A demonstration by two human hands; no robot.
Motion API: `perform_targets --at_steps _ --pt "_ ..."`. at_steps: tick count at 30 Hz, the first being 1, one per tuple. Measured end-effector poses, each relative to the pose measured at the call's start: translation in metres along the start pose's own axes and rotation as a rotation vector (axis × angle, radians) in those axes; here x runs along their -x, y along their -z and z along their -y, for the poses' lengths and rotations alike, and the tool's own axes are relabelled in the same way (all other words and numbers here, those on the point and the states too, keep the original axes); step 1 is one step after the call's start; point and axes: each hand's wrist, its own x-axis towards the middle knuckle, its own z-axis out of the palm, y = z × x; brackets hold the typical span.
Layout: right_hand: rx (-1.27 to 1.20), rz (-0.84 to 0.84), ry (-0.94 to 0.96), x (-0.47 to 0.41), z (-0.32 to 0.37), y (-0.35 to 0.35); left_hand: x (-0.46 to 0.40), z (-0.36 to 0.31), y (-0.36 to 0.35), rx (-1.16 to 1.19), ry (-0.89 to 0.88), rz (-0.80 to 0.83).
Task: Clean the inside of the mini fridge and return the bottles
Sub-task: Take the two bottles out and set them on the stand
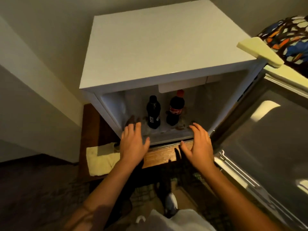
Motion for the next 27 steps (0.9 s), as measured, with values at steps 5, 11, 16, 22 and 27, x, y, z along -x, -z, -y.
perform_targets --at_steps 5,11,16,22,27 --pt "0.067 0.014 -0.132 -0.048 -0.001 -0.031 -0.043 -0.023 0.005 0.045 0.130 0.110" --pt "-0.111 0.144 -0.262 -0.097 -0.008 -0.053 -0.076 -0.017 -0.033 0.374 0.174 -0.050" --pt "-0.295 -0.029 -0.232 -0.124 -0.004 -0.071 -0.097 -0.015 -0.046 0.479 0.188 -0.081" --pt "-0.529 -0.050 -0.333 -0.140 0.000 -0.078 -0.111 -0.009 -0.054 0.487 0.166 -0.075" --pt "-0.519 -0.063 -0.350 -0.158 0.009 -0.070 -0.117 -0.008 -0.056 0.459 0.125 -0.044"
